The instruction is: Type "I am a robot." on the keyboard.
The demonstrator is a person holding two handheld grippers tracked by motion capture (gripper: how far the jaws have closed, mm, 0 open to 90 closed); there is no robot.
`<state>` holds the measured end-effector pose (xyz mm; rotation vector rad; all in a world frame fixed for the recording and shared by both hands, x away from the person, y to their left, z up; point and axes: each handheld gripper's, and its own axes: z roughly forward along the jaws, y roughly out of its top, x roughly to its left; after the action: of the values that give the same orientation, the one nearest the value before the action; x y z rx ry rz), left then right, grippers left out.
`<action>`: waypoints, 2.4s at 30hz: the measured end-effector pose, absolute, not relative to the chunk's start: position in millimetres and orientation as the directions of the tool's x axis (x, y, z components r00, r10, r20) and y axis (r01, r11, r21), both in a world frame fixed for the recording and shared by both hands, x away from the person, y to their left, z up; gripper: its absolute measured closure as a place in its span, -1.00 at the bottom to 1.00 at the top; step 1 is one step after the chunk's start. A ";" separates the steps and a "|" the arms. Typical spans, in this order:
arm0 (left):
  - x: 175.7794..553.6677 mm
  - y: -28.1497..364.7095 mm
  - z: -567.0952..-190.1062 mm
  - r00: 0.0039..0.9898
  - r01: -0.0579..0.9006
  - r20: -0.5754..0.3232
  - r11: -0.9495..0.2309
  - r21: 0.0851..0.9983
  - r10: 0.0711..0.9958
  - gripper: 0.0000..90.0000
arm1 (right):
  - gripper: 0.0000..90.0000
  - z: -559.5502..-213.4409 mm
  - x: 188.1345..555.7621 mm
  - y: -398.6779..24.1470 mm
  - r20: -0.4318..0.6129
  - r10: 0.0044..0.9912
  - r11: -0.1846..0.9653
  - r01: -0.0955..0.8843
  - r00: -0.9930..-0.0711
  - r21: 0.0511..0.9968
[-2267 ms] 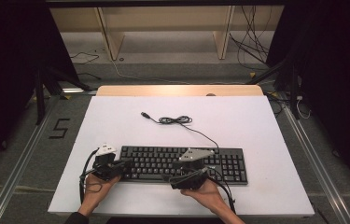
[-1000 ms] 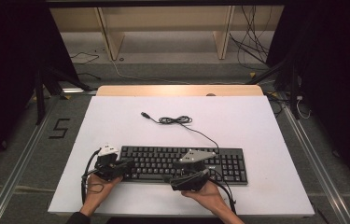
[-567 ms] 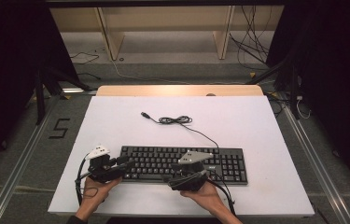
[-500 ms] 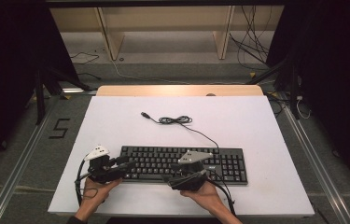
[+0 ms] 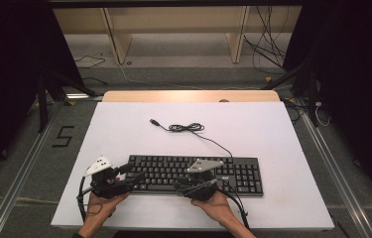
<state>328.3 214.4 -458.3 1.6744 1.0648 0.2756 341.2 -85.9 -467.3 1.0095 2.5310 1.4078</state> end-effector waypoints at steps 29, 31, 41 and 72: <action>310.3 213.0 -456.5 0.598 0.484 -0.300 -0.036 0.874 0.743 -0.44 | 1.00 -478.9 346.6 -68.7 0.229 0.585 0.425 0.534 -0.778 0.731; 308.5 212.2 -456.4 0.601 0.477 -0.286 -0.049 0.877 0.746 -0.44 | 1.00 -479.1 346.6 -68.5 0.229 0.586 0.424 0.536 -0.777 0.730; 308.6 213.2 -457.1 0.595 0.477 -0.284 -0.045 0.878 0.752 -0.44 | 1.00 -480.7 347.1 -67.7 0.231 0.588 0.428 0.541 -0.775 0.724; 314.3 215.1 -460.8 0.574 0.494 -0.289 -0.043 0.868 0.766 -0.44 | 0.63 -475.0 346.8 -76.1 0.268 0.583 0.368 0.543 -0.767 0.754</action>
<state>314.3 215.1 -460.8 1.6959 1.0581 0.3061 346.8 -76.1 -475.0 1.0550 2.5620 1.3850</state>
